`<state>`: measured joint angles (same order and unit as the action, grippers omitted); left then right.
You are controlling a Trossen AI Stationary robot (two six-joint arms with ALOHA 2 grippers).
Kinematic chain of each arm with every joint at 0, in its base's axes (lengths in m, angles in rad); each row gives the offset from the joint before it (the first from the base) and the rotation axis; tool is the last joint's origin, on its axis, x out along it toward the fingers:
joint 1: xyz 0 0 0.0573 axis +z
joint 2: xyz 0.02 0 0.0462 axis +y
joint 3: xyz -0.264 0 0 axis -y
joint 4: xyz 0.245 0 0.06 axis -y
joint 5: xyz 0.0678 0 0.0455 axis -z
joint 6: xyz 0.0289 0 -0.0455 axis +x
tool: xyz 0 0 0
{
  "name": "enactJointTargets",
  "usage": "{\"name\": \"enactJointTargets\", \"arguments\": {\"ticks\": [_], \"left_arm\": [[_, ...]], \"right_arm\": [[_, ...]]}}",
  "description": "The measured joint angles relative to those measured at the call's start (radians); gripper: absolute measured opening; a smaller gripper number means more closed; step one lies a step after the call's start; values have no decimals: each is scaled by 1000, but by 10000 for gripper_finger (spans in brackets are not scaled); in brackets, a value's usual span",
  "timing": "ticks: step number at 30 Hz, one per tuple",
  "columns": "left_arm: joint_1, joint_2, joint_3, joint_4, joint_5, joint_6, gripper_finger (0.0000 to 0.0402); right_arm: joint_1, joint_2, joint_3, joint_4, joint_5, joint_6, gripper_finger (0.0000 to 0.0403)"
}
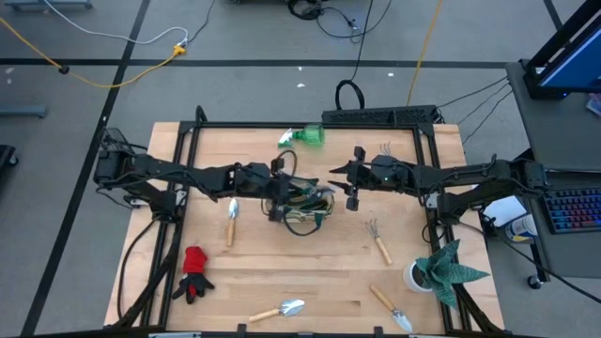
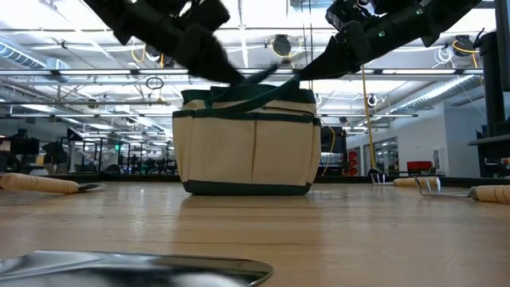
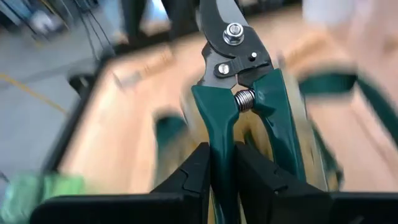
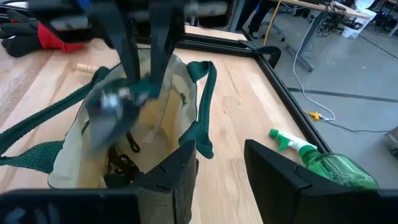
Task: Pick & Place Garden tools in Gardening bag
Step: Put the green shears into the brown gardening bag
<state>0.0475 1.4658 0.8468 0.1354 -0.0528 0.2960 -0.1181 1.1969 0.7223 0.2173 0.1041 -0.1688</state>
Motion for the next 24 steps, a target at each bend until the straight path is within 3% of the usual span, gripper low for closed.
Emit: {"name": "enactJointTargets", "arguments": {"ticks": [7,24], "left_arm": [[0,0,0,-155,0,6,60],[70,-1,0,-340,6,-3,60]], "right_arm": [[0,0,0,0,0,0,130],[0,0,0,0,0,0,130]]}}
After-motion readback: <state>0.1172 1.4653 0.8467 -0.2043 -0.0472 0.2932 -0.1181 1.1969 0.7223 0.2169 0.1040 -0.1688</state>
